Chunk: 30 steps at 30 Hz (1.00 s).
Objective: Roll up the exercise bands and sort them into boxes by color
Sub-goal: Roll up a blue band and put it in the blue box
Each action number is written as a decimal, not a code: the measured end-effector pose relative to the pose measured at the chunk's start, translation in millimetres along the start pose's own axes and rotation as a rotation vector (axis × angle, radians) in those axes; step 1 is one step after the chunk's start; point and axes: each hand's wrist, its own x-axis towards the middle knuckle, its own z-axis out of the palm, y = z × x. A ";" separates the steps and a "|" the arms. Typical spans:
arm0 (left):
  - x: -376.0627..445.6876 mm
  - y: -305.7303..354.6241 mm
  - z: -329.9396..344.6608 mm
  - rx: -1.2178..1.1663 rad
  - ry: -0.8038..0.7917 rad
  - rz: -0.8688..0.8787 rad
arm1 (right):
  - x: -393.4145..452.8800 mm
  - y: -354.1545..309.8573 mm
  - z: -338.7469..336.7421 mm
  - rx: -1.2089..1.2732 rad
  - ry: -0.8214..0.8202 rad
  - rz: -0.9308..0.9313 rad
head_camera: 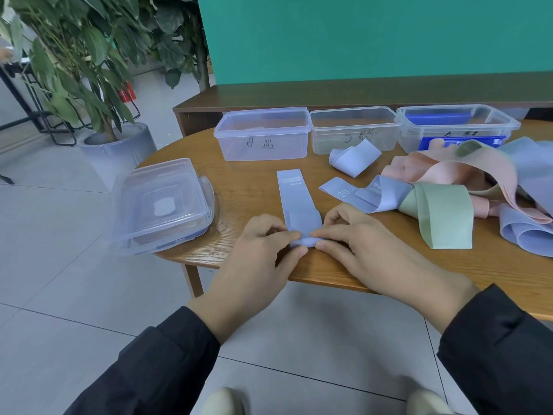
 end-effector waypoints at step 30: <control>11.8 3.1 8.9 -0.023 -0.030 -0.092 | 13.2 7.2 8.2 0.042 0.149 0.005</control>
